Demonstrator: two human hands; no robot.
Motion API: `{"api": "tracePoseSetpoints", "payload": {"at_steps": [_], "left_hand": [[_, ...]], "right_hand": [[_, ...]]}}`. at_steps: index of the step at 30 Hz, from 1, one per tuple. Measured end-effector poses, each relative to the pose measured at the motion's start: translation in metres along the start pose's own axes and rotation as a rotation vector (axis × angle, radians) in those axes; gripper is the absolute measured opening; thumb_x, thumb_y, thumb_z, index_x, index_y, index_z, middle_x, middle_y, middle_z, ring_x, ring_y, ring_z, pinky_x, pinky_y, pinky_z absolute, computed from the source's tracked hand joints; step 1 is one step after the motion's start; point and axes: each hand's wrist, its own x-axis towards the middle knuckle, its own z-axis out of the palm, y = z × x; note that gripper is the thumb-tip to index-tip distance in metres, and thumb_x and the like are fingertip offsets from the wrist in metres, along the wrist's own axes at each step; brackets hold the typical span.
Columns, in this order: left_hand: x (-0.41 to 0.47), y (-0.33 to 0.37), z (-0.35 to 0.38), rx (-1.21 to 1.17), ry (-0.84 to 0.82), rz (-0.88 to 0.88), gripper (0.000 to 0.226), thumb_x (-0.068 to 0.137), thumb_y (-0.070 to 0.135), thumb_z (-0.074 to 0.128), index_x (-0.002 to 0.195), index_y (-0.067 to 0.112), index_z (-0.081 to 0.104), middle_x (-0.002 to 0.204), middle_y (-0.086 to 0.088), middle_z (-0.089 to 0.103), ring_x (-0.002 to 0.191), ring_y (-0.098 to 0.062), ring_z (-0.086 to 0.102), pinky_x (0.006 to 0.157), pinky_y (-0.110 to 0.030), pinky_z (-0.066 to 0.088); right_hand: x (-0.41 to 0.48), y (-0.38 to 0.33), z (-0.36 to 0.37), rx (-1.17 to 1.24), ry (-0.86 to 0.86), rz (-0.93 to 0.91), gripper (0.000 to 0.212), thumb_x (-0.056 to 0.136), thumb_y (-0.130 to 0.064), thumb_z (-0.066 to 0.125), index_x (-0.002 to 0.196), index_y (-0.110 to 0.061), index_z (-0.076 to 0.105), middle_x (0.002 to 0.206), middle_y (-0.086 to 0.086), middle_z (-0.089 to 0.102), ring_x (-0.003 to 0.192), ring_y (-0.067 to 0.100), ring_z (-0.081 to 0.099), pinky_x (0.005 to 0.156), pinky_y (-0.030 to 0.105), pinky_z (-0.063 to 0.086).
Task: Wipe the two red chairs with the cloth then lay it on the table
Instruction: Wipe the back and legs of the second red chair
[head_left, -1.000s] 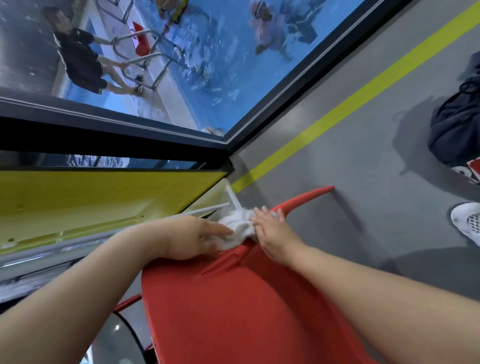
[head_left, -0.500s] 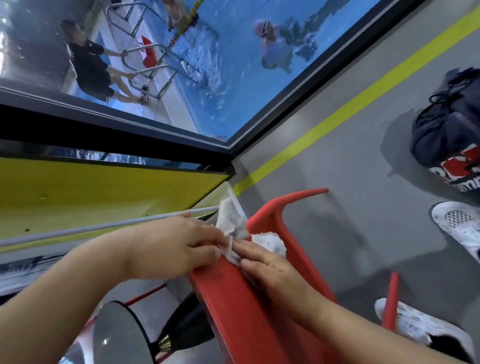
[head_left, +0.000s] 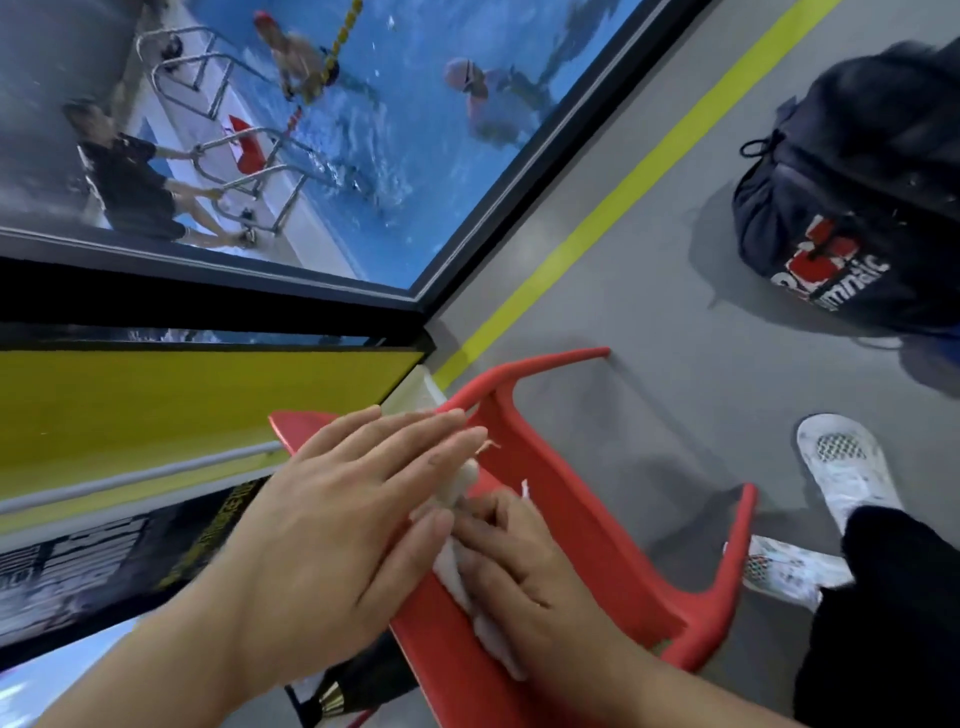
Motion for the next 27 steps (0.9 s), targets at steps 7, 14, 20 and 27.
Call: {"api": "tracePoseSetpoints", "payload": {"at_steps": [7, 14, 20, 27], "left_hand": [[0.006, -0.006, 0.0, 0.098, -0.101, 0.069, 0.057, 0.091, 0.051, 0.016, 0.141, 0.028, 0.032, 0.148, 0.009, 0.032, 0.138, -0.008, 0.025, 0.108, -0.031, 0.02], [0.005, 0.002, 0.0, 0.065, -0.054, 0.154, 0.045, 0.091, 0.036, 0.031, 0.131, 0.027, 0.049, 0.135, 0.01, 0.052, 0.124, -0.007, 0.049, 0.103, -0.028, 0.035], [-0.005, 0.021, 0.01, 0.06, 0.102, 0.203, 0.047, 0.09, 0.038, 0.027, 0.125, 0.023, 0.055, 0.128, 0.007, 0.059, 0.117, -0.013, 0.056, 0.097, -0.036, 0.046], [-0.029, 0.044, 0.027, 0.181, 0.213, 0.238, 0.055, 0.088, 0.05, 0.017, 0.134, 0.032, 0.041, 0.146, 0.009, 0.038, 0.136, -0.007, 0.029, 0.109, -0.024, 0.019]], "right_hand": [[0.047, 0.071, -0.007, -0.04, -0.047, 0.195, 0.039, 0.1, -0.011, 0.034, 0.138, -0.015, 0.041, 0.142, -0.005, 0.04, 0.136, 0.004, 0.029, 0.114, 0.012, 0.014], [0.053, 0.092, -0.009, -0.178, 0.054, 0.466, 0.032, 0.101, -0.02, 0.03, 0.109, -0.022, 0.06, 0.117, 0.005, 0.06, 0.109, 0.015, 0.05, 0.102, 0.031, 0.036], [0.011, 0.045, 0.002, -0.376, 0.058, -0.079, 0.043, 0.1, -0.015, 0.028, 0.117, 0.014, 0.056, 0.13, 0.028, 0.053, 0.121, 0.02, 0.044, 0.094, 0.012, 0.028], [-0.056, 0.003, 0.014, -0.234, 0.111, -0.284, 0.04, 0.088, -0.002, 0.034, 0.118, 0.017, 0.052, 0.127, 0.037, 0.05, 0.112, 0.017, 0.028, 0.085, -0.014, 0.017]]}}
